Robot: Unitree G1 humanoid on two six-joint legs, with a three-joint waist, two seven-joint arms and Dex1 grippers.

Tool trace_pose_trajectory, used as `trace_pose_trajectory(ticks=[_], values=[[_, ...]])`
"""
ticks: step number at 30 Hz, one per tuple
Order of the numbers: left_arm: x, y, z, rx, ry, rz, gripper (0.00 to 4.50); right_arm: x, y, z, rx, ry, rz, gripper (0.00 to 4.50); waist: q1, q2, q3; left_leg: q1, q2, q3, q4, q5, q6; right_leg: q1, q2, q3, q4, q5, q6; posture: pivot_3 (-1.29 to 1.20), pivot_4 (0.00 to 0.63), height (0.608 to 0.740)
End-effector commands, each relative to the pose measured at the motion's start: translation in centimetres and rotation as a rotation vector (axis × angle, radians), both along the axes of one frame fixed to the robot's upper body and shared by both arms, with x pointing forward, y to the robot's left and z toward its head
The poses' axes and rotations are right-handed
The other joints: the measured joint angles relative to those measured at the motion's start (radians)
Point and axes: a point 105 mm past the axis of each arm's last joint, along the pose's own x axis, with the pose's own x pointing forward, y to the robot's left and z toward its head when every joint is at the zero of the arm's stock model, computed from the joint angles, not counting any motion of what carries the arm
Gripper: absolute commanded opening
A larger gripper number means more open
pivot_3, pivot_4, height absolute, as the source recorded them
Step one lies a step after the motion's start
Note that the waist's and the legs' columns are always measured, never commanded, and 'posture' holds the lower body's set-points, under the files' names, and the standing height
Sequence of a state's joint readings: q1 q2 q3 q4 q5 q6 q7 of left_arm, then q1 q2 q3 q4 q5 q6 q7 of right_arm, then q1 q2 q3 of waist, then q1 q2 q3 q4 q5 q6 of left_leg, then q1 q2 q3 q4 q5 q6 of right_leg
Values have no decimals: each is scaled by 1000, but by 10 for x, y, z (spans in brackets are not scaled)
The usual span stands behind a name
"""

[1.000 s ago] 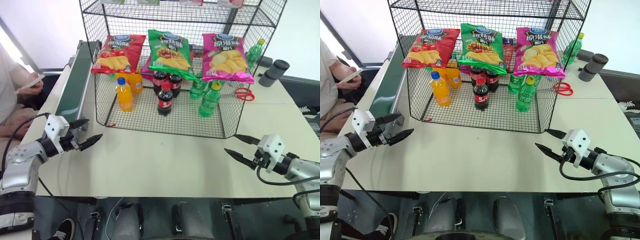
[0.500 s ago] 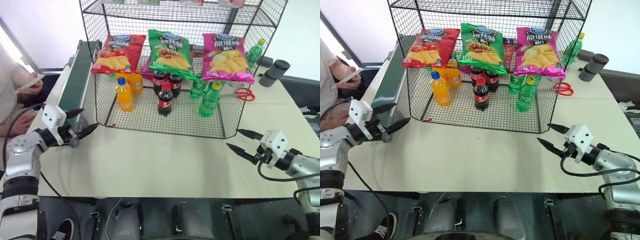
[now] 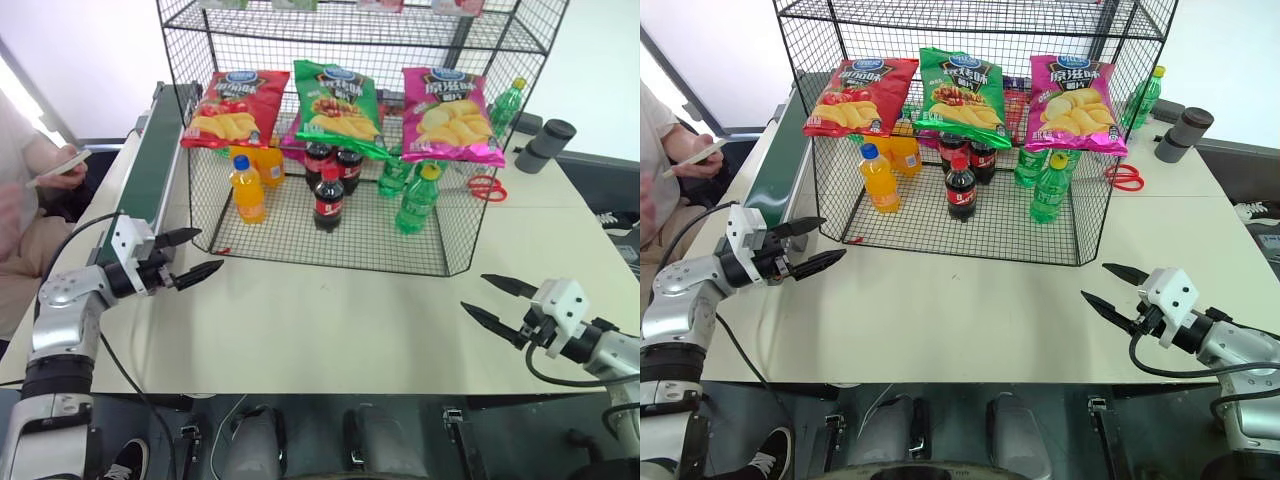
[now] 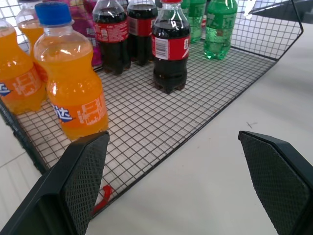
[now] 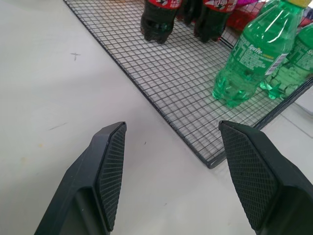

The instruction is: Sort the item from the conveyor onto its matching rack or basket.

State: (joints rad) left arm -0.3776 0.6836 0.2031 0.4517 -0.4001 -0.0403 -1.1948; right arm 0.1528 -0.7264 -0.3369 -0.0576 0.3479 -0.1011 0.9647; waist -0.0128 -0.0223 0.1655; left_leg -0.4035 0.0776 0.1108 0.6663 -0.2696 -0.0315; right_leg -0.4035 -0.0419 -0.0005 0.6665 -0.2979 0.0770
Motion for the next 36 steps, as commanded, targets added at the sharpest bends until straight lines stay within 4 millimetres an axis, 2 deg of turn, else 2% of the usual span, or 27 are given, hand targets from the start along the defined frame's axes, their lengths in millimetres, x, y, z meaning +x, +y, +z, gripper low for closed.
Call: trace_pose_trajectory(ticks=[1, 7, 12, 19, 23, 36], values=[[2, 1, 7, 17, -54, -3, 4500, 4, 0, 16, -26, -63, 12, 3132, 0, 0, 0, 0, 0, 0, 0, 0, 0, 0, 0, 0, 0, 0, 0, 0, 150, 740], [7, 2, 10, 22, -95, 14, 4500, 12, -6, 21, -45, -89, 3, 3132, 1, 0, 0, 0, 0, 0, 0, 0, 0, 0, 0, 0, 0, 0, 0, 0, 150, 740], [9, -2, 3, 13, -97, 14, 4500, 12, -7, 16, -52, -92, -4, 3132, 2, 0, 0, 0, 0, 0, 0, 0, 0, 0, 0, 0, 0, 0, 0, 0, 150, 740], [7, -6, 1, 12, -98, -6, 4500, 14, -15, 20, -78, -87, 3, 3132, 0, 0, 0, 0, 0, 0, 0, 0, 0, 0, 0, 0, 0, 0, 0, 0, 150, 740], [9, -3, 1, 12, -98, 7, 4500, 14, -12, 19, -81, -92, 5, 3132, 0, 0, 0, 0, 0, 0, 0, 0, 0, 0, 0, 0, 0, 0, 0, 0, 150, 740], [16, -13, 2, 23, -111, -55, 4500, 18, -13, 20, -100, -114, -8, 3132, 1, 0, 0, 0, 0, 0, 0, 0, 0, 0, 0, 0, 0, 0, 0, 0, 150, 740]])
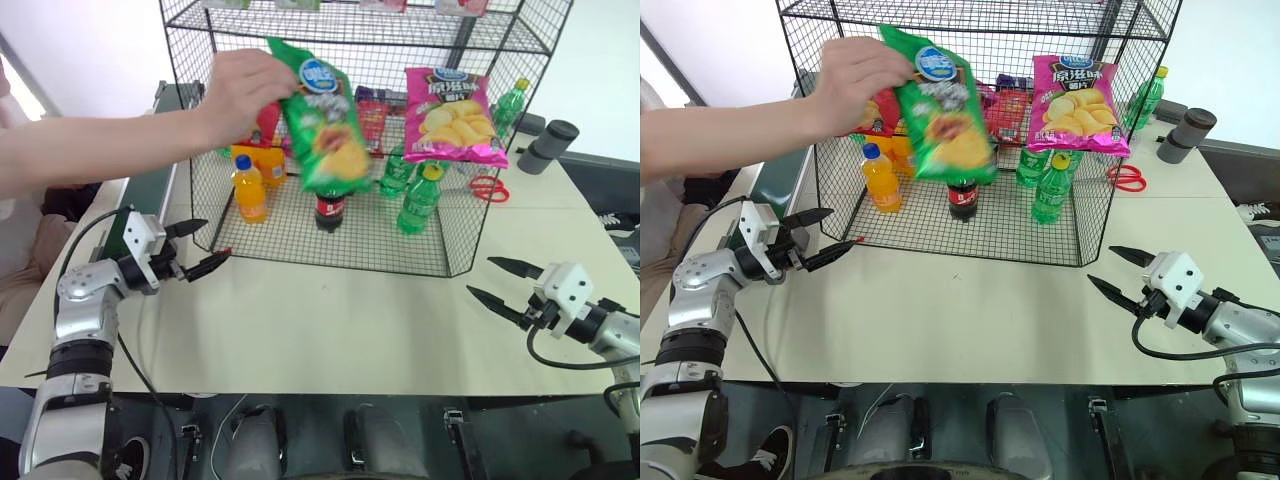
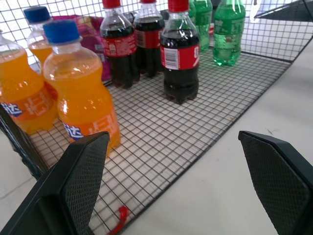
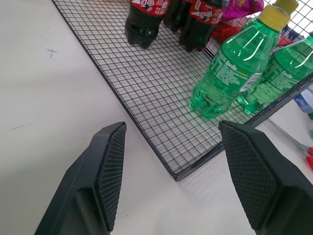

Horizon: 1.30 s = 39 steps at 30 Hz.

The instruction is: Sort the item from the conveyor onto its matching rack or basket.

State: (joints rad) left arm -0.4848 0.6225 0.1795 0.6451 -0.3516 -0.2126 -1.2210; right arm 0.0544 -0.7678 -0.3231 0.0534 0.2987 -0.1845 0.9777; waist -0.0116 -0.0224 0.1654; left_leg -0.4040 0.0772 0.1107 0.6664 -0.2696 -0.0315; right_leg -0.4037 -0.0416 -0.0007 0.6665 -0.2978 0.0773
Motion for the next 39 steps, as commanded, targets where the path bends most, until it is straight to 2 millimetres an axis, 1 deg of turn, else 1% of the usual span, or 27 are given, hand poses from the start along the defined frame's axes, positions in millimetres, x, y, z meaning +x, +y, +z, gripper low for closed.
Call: trace_pose_trajectory(ticks=[1, 3, 8, 10, 12, 14, 16, 19, 23, 30, 32, 35, 39], values=[[1, -4, 10, 27, -67, -35, 4500, 3, -6, 12, -7, -66, -32, 3132, -1, 0, 0, 0, 0, 0, 0, 0, 0, 0, 0, 0, 0, 0, 0, 0, 150, 740], [2, -4, 15, 25, -91, -36, 4500, 5, -12, 14, 19, -74, -67, 3132, -1, 0, 0, 0, 0, 0, 0, 0, 0, 0, 0, 0, 0, 0, 0, 0, 150, 740], [4, -6, 17, 46, -111, -45, 4500, 2, -10, 10, 1, -62, -52, 3132, 0, 0, 0, 0, 0, 0, 0, 0, 0, 0, 0, 0, 0, 0, 0, 0, 150, 740], [2, -4, 17, 42, -104, -40, 4500, 2, -13, 10, 4, -53, -64, 3132, 0, 0, 0, 0, 0, 0, 0, 0, 0, 0, 0, 0, 0, 0, 0, 0, 150, 740], [-1, -2, 15, 44, -97, -36, 4500, 1, -14, 9, 5, -50, -64, 3132, -2, 0, 0, 0, 0, 0, 0, 0, 0, 0, 0, 0, 0, 0, 0, 0, 150, 740], [-8, 1, 9, 52, -79, -34, 4500, -1, -10, 6, -4, -37, -42, 3132, -4, 0, 0, 0, 0, 0, 0, 0, 0, 0, 0, 0, 0, 0, 0, 0, 150, 740], [-12, 2, 7, 50, -68, -33, 4500, -2, -7, 5, -1, -31, -32, 3132, -3, 0, 0, 0, 1, 0, 0, 0, 0, 0, 0, 0, 0, 0, 0, 0, 150, 740], [-14, 2, 13, 25, -63, -25, 4500, -1, -4, 6, 2, -26, -26, 3132, -1, 0, 0, 0, 1, 0, 0, 0, 0, 0, 0, 0, 0, 0, 0, 0, 150, 740], [-14, 2, 16, 44, -53, -20, 4500, -1, -6, 0, -19, 5, -18, 3132, 1, 0, 0, 0, 0, 0, 1, 0, 0, 1, 0, 0, 0, 0, 0, 0, 150, 740], [-11, 0, 24, 35, -101, 7, 4500, 7, -6, 4, -36, -20, -9, 3132, -3, 0, 0, 0, 0, 0, 0, 0, 0, 0, 0, 0, 0, 0, 0, 0, 150, 740], [-11, -2, 22, 28, -105, 13, 4500, 10, -5, 6, -30, -27, -11, 3132, -1, 0, 0, 0, 0, 0, 0, 0, 0, 0, 0, 0, 0, 0, 0, 0, 150, 740], [-14, -4, 18, 23, -97, 12, 4500, 9, -2, 7, -22, -19, 2, 3132, -1, 0, 0, 0, 0, 0, 0, 0, 0, 0, 0, 0, 0, 0, 0, 0, 150, 740], [-17, -3, 14, 20, -78, 18, 4500, 8, -2, 7, -25, -3, 7, 3132, -1, 0, 0, 0, 0, 0, 0, 0, 0, 0, 0, 0, 0, 0, 0, 0, 150, 740]])
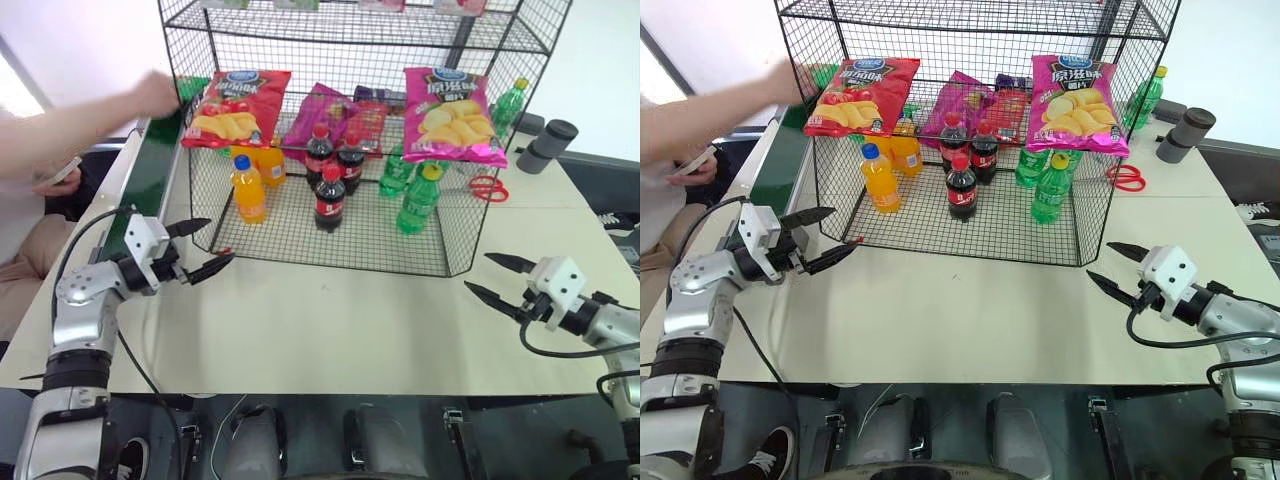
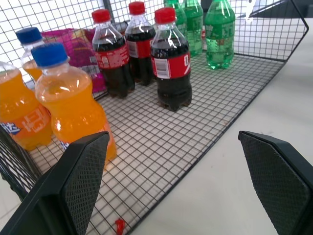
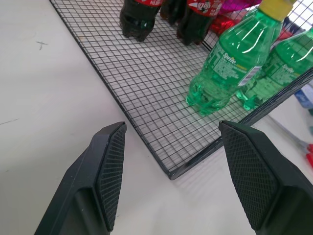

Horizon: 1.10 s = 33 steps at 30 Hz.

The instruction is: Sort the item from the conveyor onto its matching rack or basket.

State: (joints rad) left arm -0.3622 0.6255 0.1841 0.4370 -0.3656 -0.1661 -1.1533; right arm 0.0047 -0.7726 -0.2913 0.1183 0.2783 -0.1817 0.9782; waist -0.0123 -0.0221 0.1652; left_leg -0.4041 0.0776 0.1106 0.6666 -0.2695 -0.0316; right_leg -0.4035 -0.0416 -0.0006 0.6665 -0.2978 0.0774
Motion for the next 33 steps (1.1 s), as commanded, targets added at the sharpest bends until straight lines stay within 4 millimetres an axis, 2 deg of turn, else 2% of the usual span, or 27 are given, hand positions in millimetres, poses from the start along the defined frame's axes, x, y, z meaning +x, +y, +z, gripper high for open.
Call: trace_pose_trajectory(ticks=[1, 10, 13, 21, 30, 33], values=[[-2, 3, 12, -5, -44, 7, 4500, -2, 1, 13, -22, -27, 20, 3132, 0, 0, 0, 0, 0, 0, 0, 0, 0, 0, 0, 0, 0, 0, 0, 0, 150, 740], [-2, 6, 19, -14, -31, 13, 4500, -7, 0, 19, -21, -21, 9, 3132, 0, 0, 0, 0, 0, 0, 0, 0, 0, 0, 0, 0, 0, 0, 0, 0, 150, 740], [-2, 3, 15, 3, -15, 1, 4500, -9, 0, 18, -25, -13, 11, 3132, 0, 0, 0, 0, 0, 0, 0, 0, 0, 0, 0, 0, 0, 0, 0, 0, 150, 740], [-1, -1, 21, -14, -20, -1, 4500, -5, 3, 27, 28, -33, 0, 3132, 0, 0, 0, 0, 0, 0, 0, 0, 0, 0, 0, 0, 0, 0, 0, 0, 150, 740], [-7, 1, 4, 16, 73, 23, 4500, -7, 10, 21, 42, -26, 11, 3132, -1, 0, 0, 0, 0, 0, 0, 0, 0, 0, 0, 0, 0, 0, 0, 0, 150, 740], [-8, 0, 6, 5, 80, 35, 4500, -7, 10, 23, 50, -27, 8, 3132, 0, 0, 0, 0, 0, 0, 0, 0, 0, 0, 0, 0, 0, 0, 0, 0, 150, 740]])
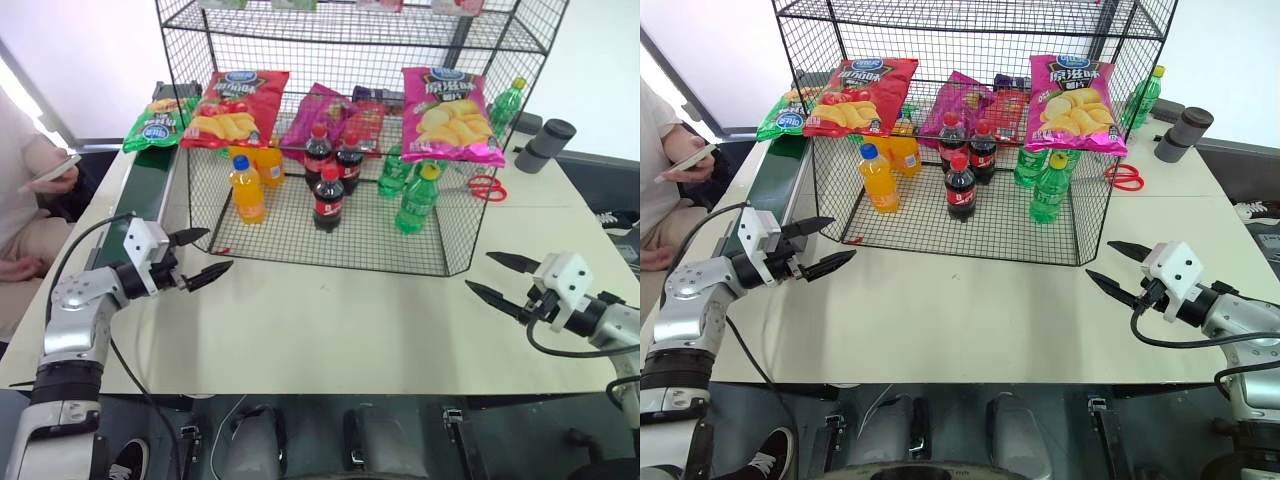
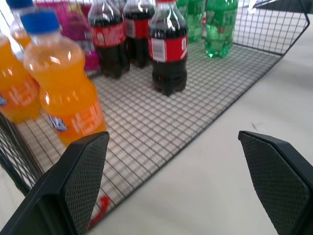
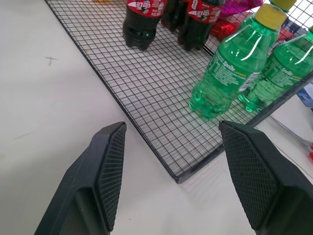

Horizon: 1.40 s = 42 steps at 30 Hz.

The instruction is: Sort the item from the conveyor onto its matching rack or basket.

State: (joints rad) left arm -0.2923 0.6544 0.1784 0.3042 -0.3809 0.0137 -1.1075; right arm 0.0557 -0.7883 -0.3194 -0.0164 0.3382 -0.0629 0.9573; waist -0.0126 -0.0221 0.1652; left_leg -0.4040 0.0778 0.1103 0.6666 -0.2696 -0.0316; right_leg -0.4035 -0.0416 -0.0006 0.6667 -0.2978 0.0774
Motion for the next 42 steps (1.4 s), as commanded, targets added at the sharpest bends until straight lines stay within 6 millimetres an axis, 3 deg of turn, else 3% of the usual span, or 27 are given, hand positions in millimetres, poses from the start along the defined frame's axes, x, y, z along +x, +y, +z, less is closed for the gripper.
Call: trace_pose_trajectory(ticks=[1, 12, 18, 25, 30, 37, 42], values=[[1, 0, 12, 8, -28, 11, 4500, 0, 3, 11, 10, -41, 8, 3132, 0, 0, 0, 0, 0, 0, 0, 0, 0, 0, 0, 0, 0, 0, 0, 0, 150, 740], [-3, 7, 11, -19, 20, 34, 4500, -3, 7, 11, 7, -16, 27, 3132, 0, 0, 0, 0, 0, 0, 0, 0, 0, 0, 0, 0, 0, 0, 0, 0, 150, 740], [1, 8, 23, -68, -20, 45, 4500, 1, 10, 10, 54, 31, 50, 3132, 0, 0, 0, 0, 0, 0, 0, 0, 0, 0, 0, 0, 0, 0, 0, 0, 150, 740], [-11, 13, 13, -47, 1, 64, 4500, 5, 26, 21, 102, 16, 111, 3132, -1, 0, 0, 0, 0, 0, -1, 0, 0, 0, 0, 0, 0, 0, 0, 0, 150, 740], [-10, 17, 25, -101, -55, 107, 4500, 10, 37, 22, 87, -11, 133, 3132, 2, 0, 0, 0, 0, 0, 0, 0, 0, 0, 0, 0, 0, 0, 0, 0, 150, 740], [-23, 33, 29, -51, -107, 163, 4500, 15, 84, 24, 151, -41, 244, 3132, -7, 0, 0, 0, 1, -2, -1, 0, 0, -1, 0, 0, 0, 0, 0, 0, 150, 740], [-34, 55, 32, 144, -274, 336, 4500, 30, 117, 24, 189, -62, 304, 3132, -4, 0, 0, 0, 1, -2, -1, 0, 0, -2, -1, 0, 0, 0, 0, 0, 150, 740]])
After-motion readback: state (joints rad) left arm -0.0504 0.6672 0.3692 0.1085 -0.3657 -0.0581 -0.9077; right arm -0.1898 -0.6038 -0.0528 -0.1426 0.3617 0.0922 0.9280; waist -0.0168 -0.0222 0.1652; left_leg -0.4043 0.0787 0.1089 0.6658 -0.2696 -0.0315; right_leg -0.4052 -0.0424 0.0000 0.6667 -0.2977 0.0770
